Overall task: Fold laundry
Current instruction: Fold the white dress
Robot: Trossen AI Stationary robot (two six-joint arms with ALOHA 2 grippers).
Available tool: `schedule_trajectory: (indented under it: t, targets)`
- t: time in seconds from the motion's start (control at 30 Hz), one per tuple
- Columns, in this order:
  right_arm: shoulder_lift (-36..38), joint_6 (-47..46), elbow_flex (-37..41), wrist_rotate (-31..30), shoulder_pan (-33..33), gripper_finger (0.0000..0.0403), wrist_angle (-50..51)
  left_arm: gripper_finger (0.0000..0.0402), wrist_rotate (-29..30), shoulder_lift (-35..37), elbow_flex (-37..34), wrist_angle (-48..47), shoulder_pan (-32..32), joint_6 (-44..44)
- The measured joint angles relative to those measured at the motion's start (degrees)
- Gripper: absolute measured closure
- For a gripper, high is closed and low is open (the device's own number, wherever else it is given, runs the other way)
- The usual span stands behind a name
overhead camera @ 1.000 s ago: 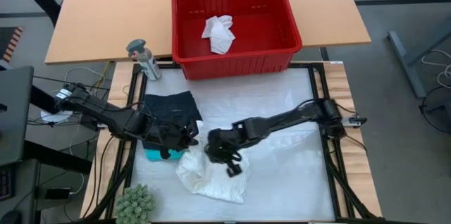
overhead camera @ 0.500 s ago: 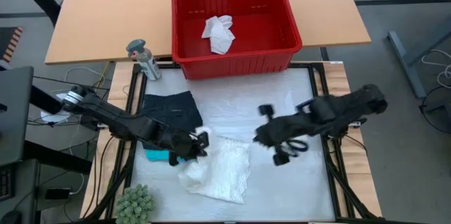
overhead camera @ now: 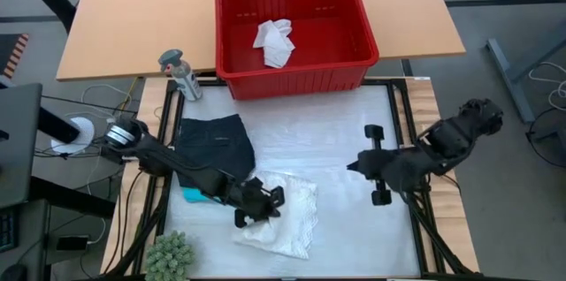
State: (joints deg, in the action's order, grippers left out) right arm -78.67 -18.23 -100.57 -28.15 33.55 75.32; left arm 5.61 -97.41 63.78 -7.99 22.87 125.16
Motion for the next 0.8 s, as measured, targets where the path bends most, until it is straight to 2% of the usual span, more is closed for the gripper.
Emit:
schedule_trajectory:
  t: [0.17, 0.27, 0.47, 0.8]
  targets:
    - [-0.3, -0.8, 1.2, -0.4, 2.2, 0.0382, -0.5, 0.0379, -0.4, -3.2, 4.1, -0.4, -0.2, -4.6]
    - [-0.4, -0.8, 1.3, -0.5, 2.9, 0.0379, -0.7, 0.0377, 1.2, -3.3, 6.3, -0.1, -0.3, -10.2]
    - [-0.4, -0.9, 1.3, -0.4, 3.6, 0.0356, -0.8, 0.0362, 2.8, -3.3, 8.3, 0.3, -0.3, -14.4]
    - [-0.4, -1.2, 1.3, -0.4, 5.5, 0.0340, -0.5, 0.0292, 4.1, -3.3, 8.4, 4.4, -0.7, -19.8]
